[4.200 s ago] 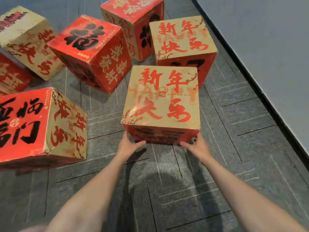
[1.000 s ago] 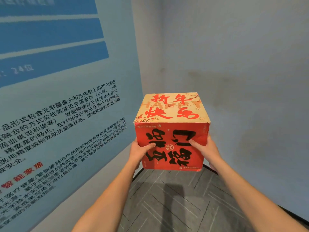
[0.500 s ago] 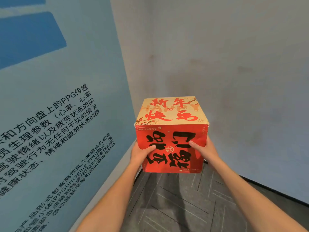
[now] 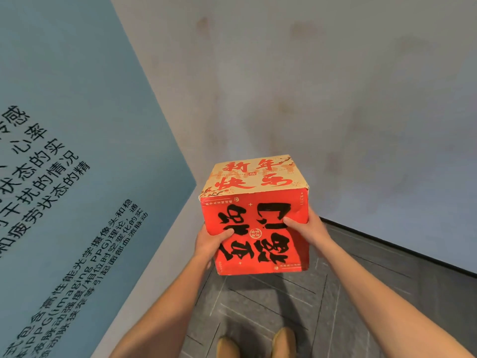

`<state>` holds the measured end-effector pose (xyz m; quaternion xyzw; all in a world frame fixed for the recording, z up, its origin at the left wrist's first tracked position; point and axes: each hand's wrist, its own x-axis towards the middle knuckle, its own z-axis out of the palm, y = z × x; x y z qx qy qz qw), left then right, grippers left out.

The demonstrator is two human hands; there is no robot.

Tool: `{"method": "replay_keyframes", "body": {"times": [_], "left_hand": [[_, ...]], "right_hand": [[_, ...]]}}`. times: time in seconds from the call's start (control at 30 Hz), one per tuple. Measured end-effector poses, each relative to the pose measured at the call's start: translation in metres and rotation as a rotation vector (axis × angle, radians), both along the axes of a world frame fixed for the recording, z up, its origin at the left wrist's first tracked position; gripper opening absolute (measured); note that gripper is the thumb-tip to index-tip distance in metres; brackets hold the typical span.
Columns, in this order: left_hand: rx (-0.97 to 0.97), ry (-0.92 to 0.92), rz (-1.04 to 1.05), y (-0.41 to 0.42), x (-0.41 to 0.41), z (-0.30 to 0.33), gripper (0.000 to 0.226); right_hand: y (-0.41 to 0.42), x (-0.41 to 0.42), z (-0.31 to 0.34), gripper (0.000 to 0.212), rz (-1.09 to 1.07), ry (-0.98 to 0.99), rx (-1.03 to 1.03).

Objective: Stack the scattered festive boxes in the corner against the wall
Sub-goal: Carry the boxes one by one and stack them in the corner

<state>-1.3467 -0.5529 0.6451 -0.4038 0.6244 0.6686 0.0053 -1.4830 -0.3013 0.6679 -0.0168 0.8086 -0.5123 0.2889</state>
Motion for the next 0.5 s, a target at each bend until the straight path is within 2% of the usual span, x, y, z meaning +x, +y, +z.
{"method": "replay_keyframes", "body": {"times": [0.13, 0.27, 0.37, 0.5], "left_hand": [[0.057, -0.027, 0.024, 0.007, -0.013, -0.038, 0.052], [0.091, -0.053, -0.047, 0.011, -0.013, -0.094, 0.058], [0.072, -0.107, -0.049, 0.011, -0.011, -0.139, 0.047], [0.042, -0.145, -0.039, -0.003, -0.013, -0.213, 0.067]], "right_hand": [[0.009, -0.013, -0.039, 0.079, 0.028, -0.038, 0.035], [0.015, -0.023, -0.093, 0.085, 0.031, -0.086, 0.084], [0.012, -0.023, -0.136, 0.091, 0.042, -0.133, 0.105], [0.008, -0.020, -0.206, 0.091, 0.001, -0.174, 0.077]]}}
